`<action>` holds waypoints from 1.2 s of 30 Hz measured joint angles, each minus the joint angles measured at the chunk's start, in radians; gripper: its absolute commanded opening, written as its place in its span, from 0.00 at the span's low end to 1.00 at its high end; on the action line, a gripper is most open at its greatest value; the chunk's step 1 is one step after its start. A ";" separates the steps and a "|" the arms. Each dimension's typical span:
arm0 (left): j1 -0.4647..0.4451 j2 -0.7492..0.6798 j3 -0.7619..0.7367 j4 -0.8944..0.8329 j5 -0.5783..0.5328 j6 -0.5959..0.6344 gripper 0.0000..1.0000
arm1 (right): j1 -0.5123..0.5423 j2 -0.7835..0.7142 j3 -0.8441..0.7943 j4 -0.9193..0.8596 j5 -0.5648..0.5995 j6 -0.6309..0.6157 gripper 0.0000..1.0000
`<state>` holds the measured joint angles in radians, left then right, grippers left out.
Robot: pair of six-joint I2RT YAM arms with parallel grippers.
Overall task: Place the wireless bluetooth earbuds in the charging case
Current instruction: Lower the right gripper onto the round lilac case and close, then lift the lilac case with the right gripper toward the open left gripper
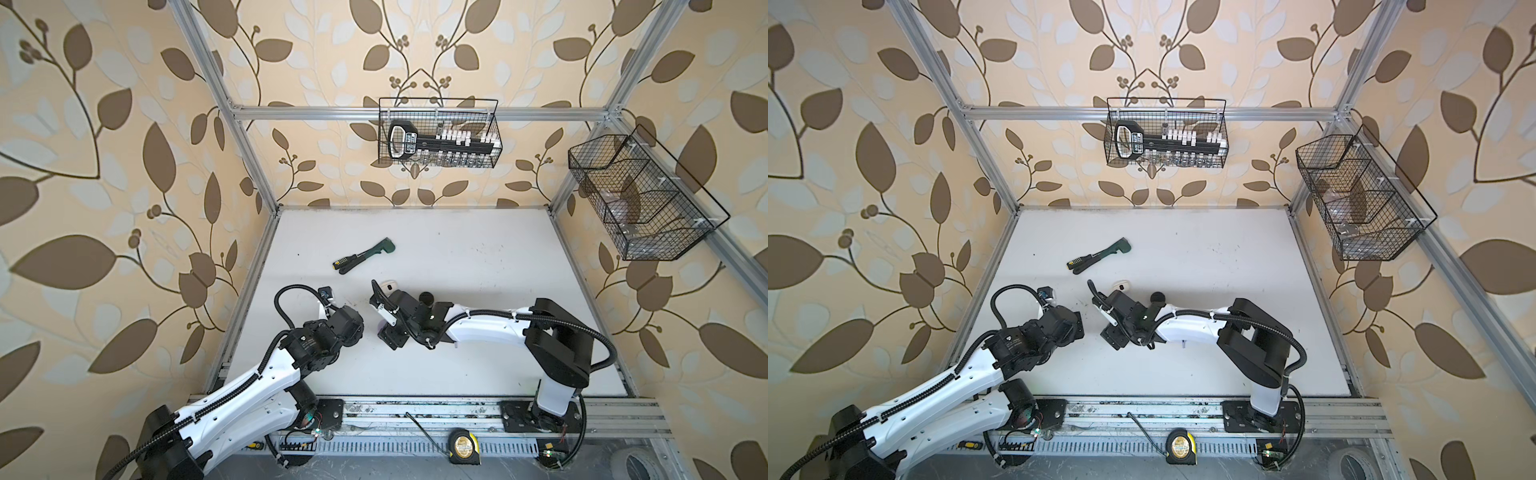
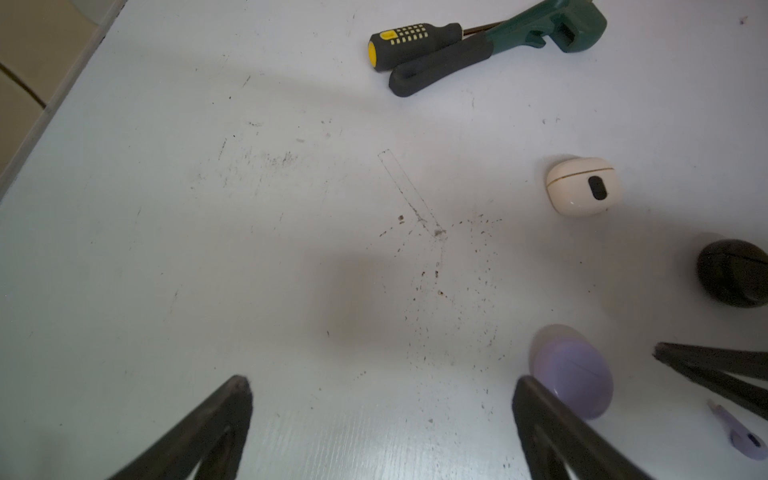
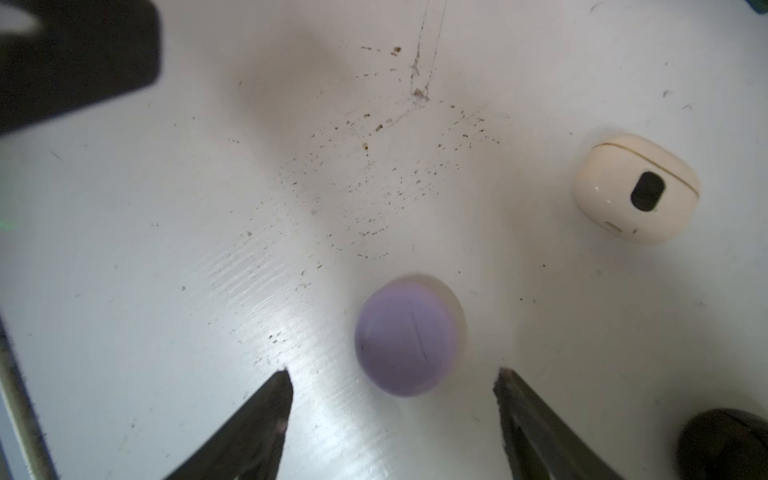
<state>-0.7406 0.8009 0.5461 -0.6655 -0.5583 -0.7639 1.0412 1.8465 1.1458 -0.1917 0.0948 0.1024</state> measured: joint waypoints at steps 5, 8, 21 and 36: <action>0.000 -0.014 0.000 0.000 0.000 0.000 0.99 | -0.002 0.093 0.082 -0.057 0.029 -0.005 0.77; 0.000 -0.014 0.000 0.000 0.000 0.000 0.99 | -0.003 0.124 0.109 -0.082 0.037 -0.010 0.75; 0.000 -0.014 0.000 0.000 0.000 0.000 0.99 | -0.015 0.165 0.154 -0.135 0.027 -0.018 0.56; 0.000 -0.015 0.000 0.000 0.000 0.000 0.99 | -0.028 0.183 0.180 -0.142 0.023 -0.010 0.37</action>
<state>-0.7406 0.7860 0.5461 -0.6655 -0.5583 -0.7639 1.0134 2.0293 1.3262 -0.3332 0.1181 0.0929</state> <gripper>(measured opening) 0.988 0.480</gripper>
